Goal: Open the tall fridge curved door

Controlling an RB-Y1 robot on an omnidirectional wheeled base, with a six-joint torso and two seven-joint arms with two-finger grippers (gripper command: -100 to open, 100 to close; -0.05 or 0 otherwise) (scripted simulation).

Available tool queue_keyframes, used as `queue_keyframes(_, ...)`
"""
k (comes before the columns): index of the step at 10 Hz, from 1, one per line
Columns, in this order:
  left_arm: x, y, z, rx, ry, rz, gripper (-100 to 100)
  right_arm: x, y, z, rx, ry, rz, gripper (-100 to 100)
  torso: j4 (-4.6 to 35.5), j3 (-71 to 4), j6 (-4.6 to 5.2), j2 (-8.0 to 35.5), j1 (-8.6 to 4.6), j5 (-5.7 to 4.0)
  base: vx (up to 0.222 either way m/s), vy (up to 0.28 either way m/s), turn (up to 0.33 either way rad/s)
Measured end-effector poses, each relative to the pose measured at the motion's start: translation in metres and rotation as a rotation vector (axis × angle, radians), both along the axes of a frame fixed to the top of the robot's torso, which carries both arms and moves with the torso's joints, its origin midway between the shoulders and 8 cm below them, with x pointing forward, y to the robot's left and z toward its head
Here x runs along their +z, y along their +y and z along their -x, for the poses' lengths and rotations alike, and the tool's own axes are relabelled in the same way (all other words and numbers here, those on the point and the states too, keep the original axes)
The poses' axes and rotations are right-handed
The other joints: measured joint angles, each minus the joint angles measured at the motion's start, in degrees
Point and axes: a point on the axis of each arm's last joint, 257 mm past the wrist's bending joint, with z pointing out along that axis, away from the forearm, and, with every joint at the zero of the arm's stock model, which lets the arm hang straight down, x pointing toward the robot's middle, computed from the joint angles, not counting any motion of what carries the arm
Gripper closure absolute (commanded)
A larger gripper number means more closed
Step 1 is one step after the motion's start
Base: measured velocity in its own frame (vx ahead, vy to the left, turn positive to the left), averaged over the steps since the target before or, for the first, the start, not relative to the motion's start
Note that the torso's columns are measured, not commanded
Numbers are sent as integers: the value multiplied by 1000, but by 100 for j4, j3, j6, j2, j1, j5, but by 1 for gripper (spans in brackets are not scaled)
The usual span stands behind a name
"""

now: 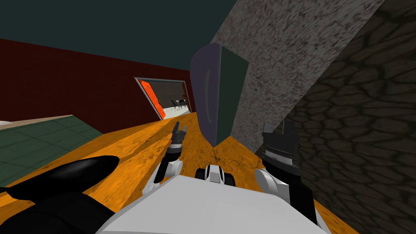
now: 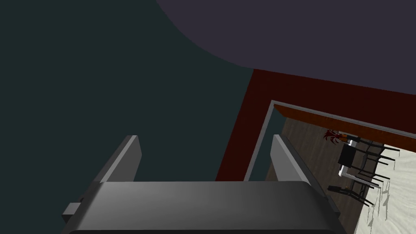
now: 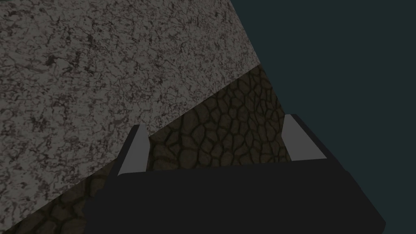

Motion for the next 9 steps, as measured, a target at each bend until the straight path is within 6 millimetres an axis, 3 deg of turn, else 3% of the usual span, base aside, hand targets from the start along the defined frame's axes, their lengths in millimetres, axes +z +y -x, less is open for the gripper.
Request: queue_keyframes(9,-60,-7,-24,21,65,-131,-100,0,0,0,0,0,0,0,1,2,0,5,8,2,82,-17,18)
